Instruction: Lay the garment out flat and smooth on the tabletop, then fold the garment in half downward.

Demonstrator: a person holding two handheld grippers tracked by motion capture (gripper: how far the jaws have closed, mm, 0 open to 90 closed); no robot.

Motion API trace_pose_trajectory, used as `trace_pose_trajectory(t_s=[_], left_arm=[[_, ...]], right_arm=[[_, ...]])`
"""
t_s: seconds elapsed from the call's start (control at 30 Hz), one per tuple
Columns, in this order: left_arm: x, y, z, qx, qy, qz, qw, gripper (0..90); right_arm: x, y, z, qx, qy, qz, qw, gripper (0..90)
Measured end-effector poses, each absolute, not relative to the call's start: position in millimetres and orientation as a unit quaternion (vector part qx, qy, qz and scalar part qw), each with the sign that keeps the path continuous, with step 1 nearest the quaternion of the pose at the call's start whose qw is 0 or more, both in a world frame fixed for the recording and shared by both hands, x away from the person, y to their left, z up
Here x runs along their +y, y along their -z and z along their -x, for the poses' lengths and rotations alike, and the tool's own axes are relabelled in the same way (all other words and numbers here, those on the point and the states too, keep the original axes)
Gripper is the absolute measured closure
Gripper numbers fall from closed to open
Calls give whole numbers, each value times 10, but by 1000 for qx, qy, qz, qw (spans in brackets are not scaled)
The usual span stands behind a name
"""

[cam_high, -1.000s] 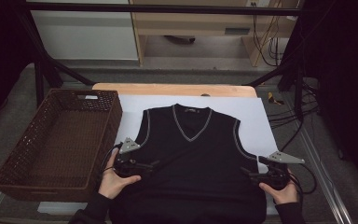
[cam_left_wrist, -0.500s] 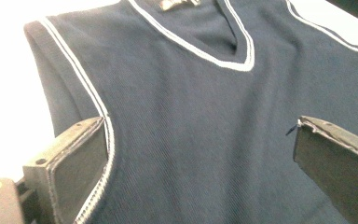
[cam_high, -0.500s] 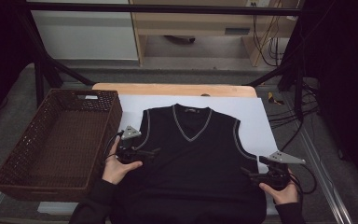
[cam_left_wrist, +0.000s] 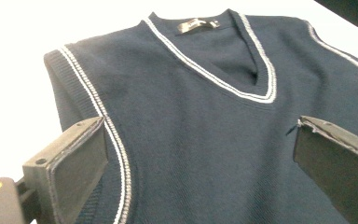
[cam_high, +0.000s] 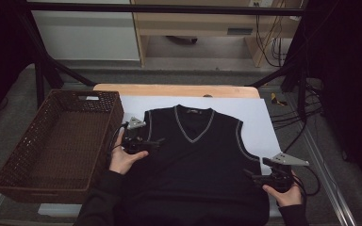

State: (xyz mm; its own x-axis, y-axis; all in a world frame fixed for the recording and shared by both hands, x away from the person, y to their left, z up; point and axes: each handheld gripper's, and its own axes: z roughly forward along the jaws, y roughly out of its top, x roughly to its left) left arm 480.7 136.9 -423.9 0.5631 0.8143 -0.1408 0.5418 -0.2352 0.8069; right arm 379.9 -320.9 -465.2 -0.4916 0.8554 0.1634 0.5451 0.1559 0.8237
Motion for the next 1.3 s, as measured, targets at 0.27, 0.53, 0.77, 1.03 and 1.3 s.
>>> trace_pose_trajectory(t_s=[0.27,0.53,0.77,1.03,1.3], left_arm=[[1381,4241,-4994,451,-171,-765,428,67],[1458,4307,-5198,469,-183,-753,424,175],[1487,4442,-5395,483,-183,-755,403,277],[1584,4685,-5539,502,-160,-769,363,326],[1622,4727,-5548,505,-148,-775,350,402]], right_arm=[[-3203,4657,-3807,740,-444,-474,174,29],[-3211,4660,-3806,742,-443,-473,174,29],[-3212,4674,-3801,743,-441,-474,170,30],[-3211,4681,-3802,744,-439,-474,170,31],[-3205,4685,-3805,745,-438,-473,170,32]])
